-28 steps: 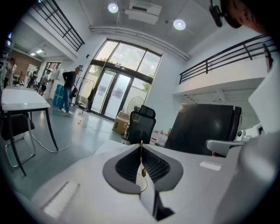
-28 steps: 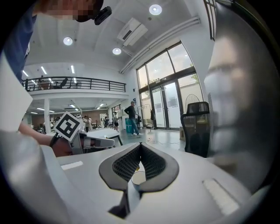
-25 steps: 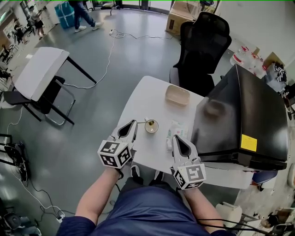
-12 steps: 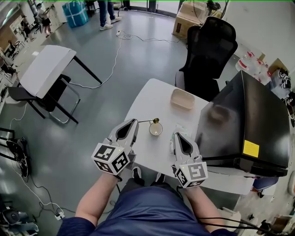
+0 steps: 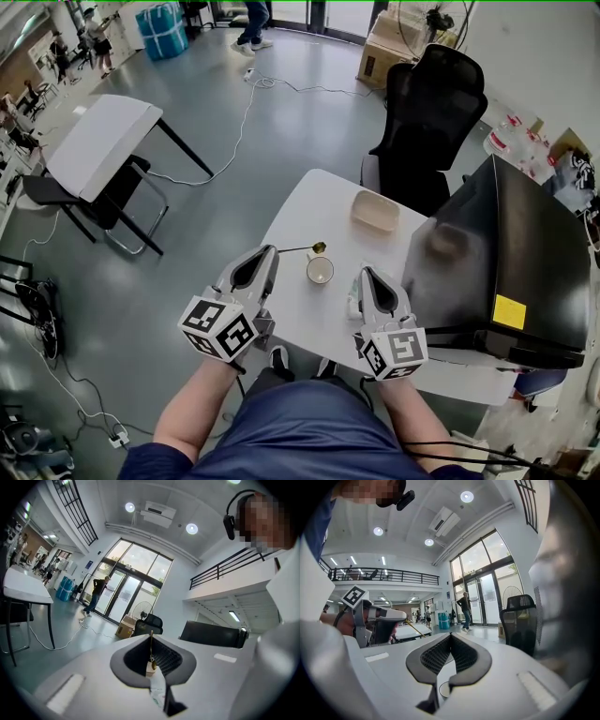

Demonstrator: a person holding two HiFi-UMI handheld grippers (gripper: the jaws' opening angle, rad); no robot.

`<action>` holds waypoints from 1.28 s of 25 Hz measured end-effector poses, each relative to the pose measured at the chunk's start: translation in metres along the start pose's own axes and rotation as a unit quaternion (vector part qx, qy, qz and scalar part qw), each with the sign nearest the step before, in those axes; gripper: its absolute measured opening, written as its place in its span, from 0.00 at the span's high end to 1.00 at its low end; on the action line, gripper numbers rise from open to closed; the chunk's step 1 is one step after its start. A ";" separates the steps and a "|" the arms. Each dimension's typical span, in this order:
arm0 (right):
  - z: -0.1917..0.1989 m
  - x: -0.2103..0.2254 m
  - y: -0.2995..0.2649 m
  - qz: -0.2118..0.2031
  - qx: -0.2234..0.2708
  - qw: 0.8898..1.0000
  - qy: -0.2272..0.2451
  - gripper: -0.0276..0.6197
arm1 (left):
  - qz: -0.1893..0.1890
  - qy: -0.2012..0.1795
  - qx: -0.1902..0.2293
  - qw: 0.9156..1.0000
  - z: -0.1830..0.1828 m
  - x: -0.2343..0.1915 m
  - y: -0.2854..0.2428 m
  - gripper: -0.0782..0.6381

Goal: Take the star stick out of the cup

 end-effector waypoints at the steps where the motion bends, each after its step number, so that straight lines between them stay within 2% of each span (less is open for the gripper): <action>1: -0.001 0.001 -0.001 0.000 0.000 1.000 0.001 0.95 | -0.001 0.001 0.002 1.000 -0.002 0.000 0.001 0.88; 17: -0.006 0.009 -0.004 0.002 0.002 1.000 0.012 0.95 | 0.004 0.035 0.027 0.999 -0.010 -0.004 0.007 0.88; 32: -0.012 0.011 -0.001 0.000 0.006 1.000 0.024 0.95 | 0.003 0.036 0.039 0.999 -0.013 -0.004 0.010 0.88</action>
Point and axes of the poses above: the fingertips, and each gripper's own axes: y backward along the fingers, x to its right, z out of its underside, the point moved 8 cm from there along y, backward along the fingers, and after that the axes turned 1 degree about -x, right-handed, at the moved point
